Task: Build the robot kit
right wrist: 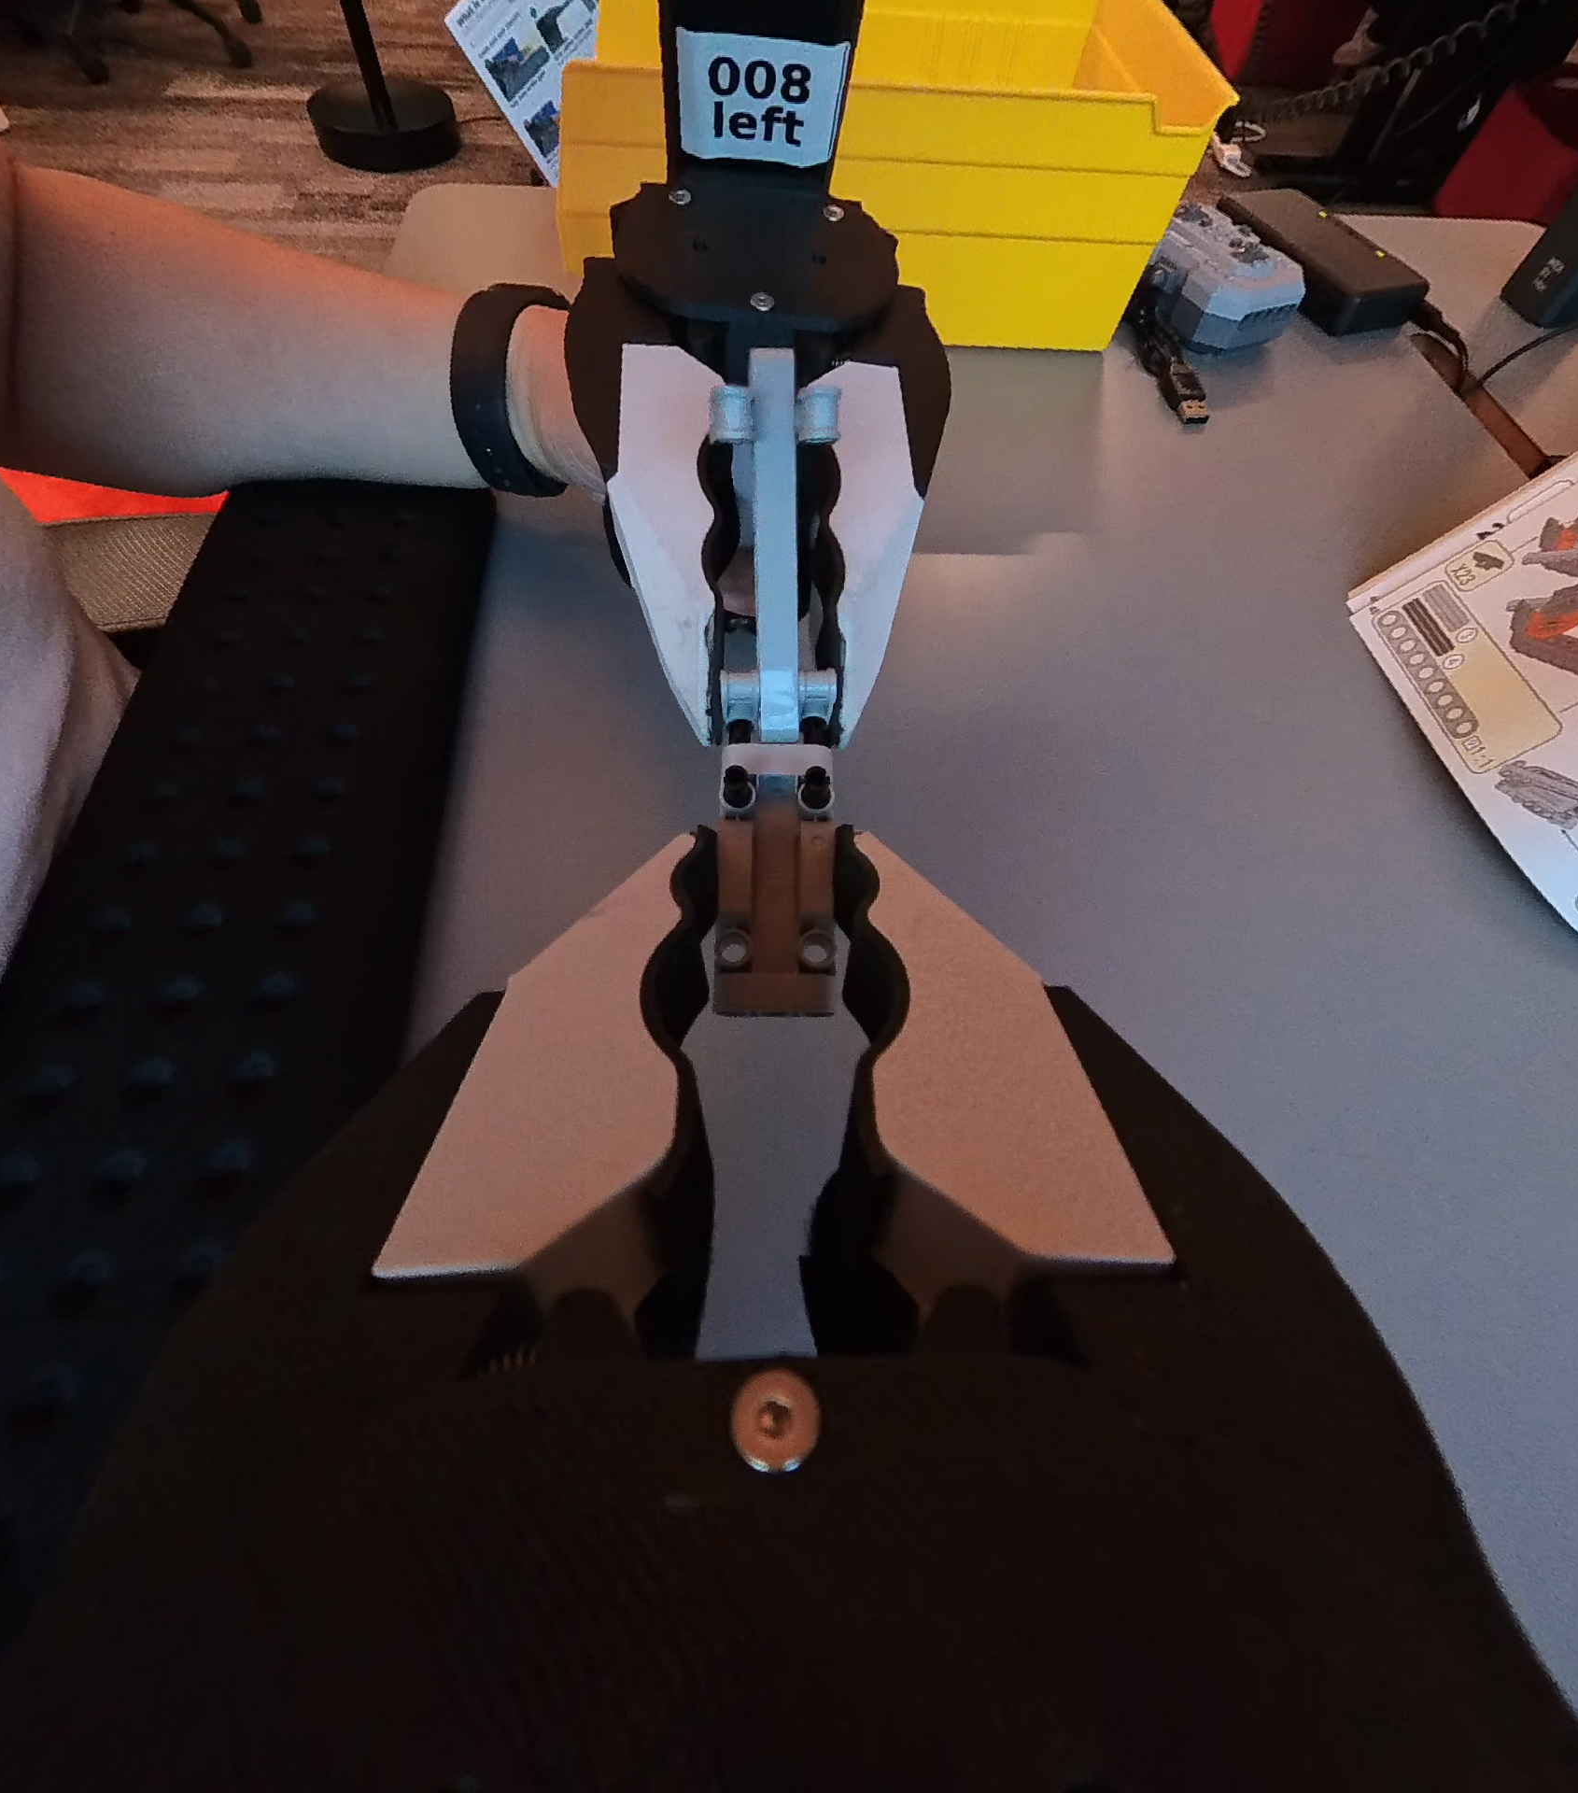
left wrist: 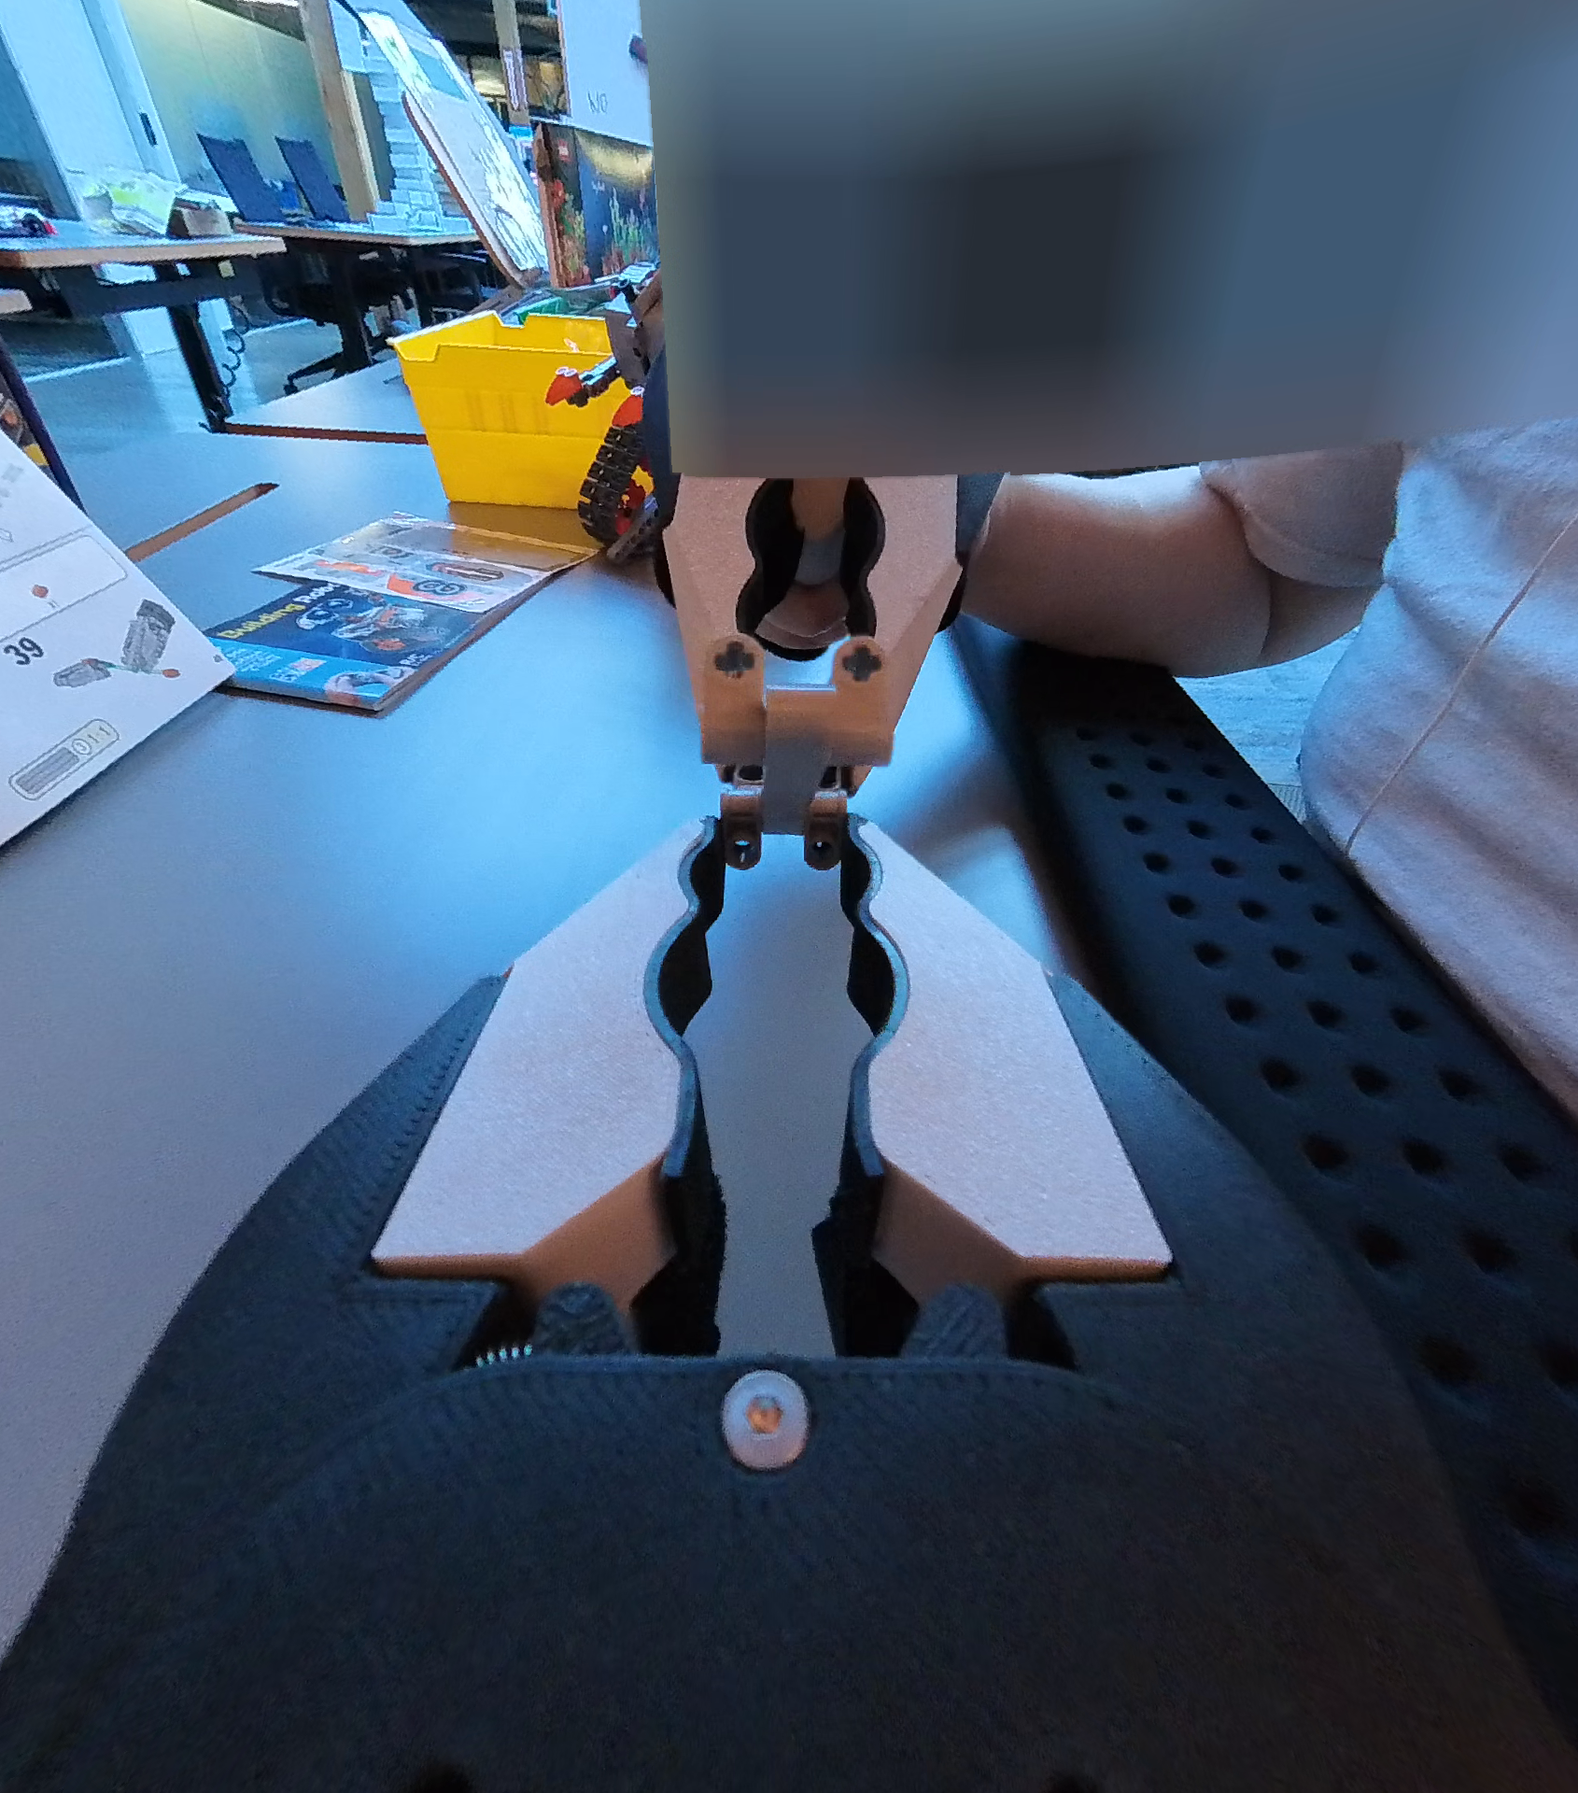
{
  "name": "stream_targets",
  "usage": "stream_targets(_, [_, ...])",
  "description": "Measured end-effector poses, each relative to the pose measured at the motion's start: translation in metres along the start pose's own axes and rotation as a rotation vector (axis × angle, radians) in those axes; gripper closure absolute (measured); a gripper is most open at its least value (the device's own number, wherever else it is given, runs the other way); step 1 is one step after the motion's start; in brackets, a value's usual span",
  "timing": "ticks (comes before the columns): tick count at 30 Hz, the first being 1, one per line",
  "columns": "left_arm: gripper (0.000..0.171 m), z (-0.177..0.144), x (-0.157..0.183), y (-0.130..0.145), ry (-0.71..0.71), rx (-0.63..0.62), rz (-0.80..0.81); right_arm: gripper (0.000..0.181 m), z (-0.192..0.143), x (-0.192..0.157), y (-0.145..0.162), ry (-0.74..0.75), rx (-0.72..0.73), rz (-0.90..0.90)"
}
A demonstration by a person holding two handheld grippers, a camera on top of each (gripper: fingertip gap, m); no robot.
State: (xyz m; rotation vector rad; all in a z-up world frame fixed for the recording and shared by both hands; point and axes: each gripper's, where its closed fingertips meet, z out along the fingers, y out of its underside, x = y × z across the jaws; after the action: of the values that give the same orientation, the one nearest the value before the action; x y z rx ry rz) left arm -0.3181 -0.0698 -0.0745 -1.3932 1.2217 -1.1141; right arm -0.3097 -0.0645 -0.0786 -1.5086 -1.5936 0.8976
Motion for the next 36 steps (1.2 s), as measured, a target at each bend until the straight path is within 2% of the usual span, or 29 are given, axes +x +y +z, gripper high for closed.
stream_targets(36, [0.15,-0.005,0.008,0.004,0.092,-0.003,-0.109,0.159,0.011,-0.008,0.002,-0.056,0.052,-0.04])
